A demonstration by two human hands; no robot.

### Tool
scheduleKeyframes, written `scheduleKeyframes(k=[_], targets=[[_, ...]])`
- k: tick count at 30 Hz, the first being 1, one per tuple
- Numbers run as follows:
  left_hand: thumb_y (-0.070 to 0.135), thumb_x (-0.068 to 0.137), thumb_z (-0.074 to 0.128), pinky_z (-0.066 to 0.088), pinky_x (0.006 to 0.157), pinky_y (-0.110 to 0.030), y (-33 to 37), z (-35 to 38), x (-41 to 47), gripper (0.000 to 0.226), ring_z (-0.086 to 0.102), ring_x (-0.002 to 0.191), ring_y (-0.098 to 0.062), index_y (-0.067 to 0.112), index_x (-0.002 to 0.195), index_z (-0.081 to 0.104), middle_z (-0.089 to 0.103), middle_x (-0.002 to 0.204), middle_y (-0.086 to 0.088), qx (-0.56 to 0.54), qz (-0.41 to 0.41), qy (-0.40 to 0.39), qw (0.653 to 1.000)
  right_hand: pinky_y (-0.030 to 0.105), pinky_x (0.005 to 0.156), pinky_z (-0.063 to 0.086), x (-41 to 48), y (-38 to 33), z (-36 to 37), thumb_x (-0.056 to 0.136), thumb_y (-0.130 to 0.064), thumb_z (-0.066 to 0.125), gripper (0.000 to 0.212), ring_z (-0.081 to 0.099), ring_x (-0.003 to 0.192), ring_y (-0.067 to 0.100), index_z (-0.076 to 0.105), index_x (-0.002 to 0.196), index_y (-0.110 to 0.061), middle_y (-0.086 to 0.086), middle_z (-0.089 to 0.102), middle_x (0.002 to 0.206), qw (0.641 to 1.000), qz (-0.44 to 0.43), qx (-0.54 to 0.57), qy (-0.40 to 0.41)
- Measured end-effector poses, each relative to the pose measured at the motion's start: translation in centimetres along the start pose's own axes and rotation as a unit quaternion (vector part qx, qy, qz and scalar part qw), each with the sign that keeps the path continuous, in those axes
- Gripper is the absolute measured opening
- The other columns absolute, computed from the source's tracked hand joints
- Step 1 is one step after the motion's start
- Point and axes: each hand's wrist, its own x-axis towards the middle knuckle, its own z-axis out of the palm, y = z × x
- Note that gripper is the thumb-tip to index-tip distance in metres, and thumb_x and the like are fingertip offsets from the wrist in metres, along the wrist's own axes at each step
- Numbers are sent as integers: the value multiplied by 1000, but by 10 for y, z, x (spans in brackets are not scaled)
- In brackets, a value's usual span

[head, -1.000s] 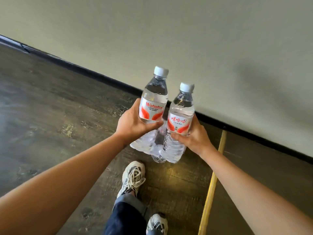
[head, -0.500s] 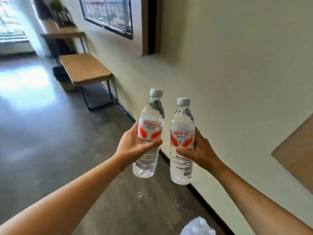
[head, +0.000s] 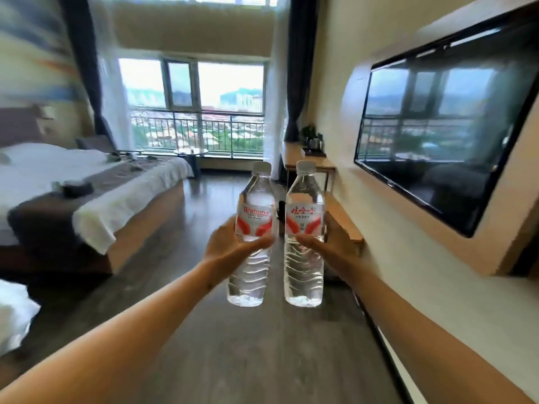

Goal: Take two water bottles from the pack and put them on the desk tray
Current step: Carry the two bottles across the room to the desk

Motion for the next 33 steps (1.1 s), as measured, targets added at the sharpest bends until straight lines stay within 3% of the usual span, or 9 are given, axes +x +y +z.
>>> scheduleKeyframes(k=[4, 9, 12, 14, 17, 20, 25, 29, 33], targets=[[45, 66, 75, 53, 87, -40, -30, -48, 104, 54, 67, 90, -22, 15, 108, 60, 70, 104, -7, 12, 3, 35, 999, 9, 62, 50, 118, 8, 44, 63, -45, 68, 46, 59, 86, -1, 46, 102, -38, -17, 59, 94, 999, -26, 22, -20], [40, 68, 75, 45, 69, -16, -69, -61, 231, 25, 61, 77, 2, 38, 82, 55, 63, 82, 19, -21, -10, 74, 997, 31, 75, 53, 250, 52, 63, 62, -46, 68, 50, 63, 90, 18, 49, 105, -30, 5, 63, 102, 998, -26, 49, -9], [37, 68, 75, 42, 54, -2, -99, -44, 311, 24, 59, 63, 16, 40, 79, 54, 59, 78, 26, -34, 1, 76, 996, 11, 59, 49, 326, 96, 60, 61, -49, 68, 46, 62, 83, 3, 49, 100, -38, -8, 62, 96, 998, -35, 57, -6], [39, 66, 77, 46, 60, -8, -123, -27, 365, 26, 63, 68, 11, 40, 81, 55, 63, 81, 22, -44, -5, 68, 997, 7, 53, 48, 373, 129, 52, 55, -57, 68, 50, 62, 79, -1, 49, 98, -40, -14, 61, 93, 998, -31, 58, -3], [49, 55, 76, 53, 75, -29, -163, 6, 460, 38, 69, 83, -9, 38, 87, 58, 69, 90, 12, -59, -17, 55, 997, 13, 62, 48, 458, 191, 35, 50, -66, 63, 66, 61, 87, 3, 49, 106, -34, -16, 61, 95, 998, -45, 40, -4], [53, 49, 74, 52, 68, -24, -192, 29, 550, 43, 69, 72, -4, 35, 86, 61, 71, 81, 13, -61, -23, 64, 996, 13, 65, 46, 551, 241, 20, 49, -69, 62, 74, 61, 88, 2, 48, 111, -30, -14, 62, 96, 998, -61, 21, -23], [40, 62, 77, 53, 81, -32, -251, 28, 704, 41, 68, 88, -17, 30, 97, 59, 70, 98, 1, -32, -35, 81, 996, 7, 57, 46, 724, 305, 39, 48, -67, 60, 72, 62, 80, 1, 50, 107, -26, -9, 63, 91, 995, -65, 42, -68], [32, 68, 76, 50, 71, -21, -309, 16, 802, 24, 67, 82, -8, 34, 87, 60, 69, 88, 13, -23, -48, 108, 993, 4, 54, 46, 830, 355, 75, 40, -72, 64, 76, 63, 70, -3, 51, 100, -29, -10, 63, 88, 992, -63, 82, -71], [34, 67, 76, 50, 93, -39, -388, 15, 938, 43, 66, 99, -19, 25, 107, 60, 69, 109, -2, -40, -40, 95, 994, 11, 52, 49, 955, 432, 111, 47, -60, 66, 69, 66, 63, 0, 54, 103, -22, -2, 65, 90, 992, -44, 107, -58]])
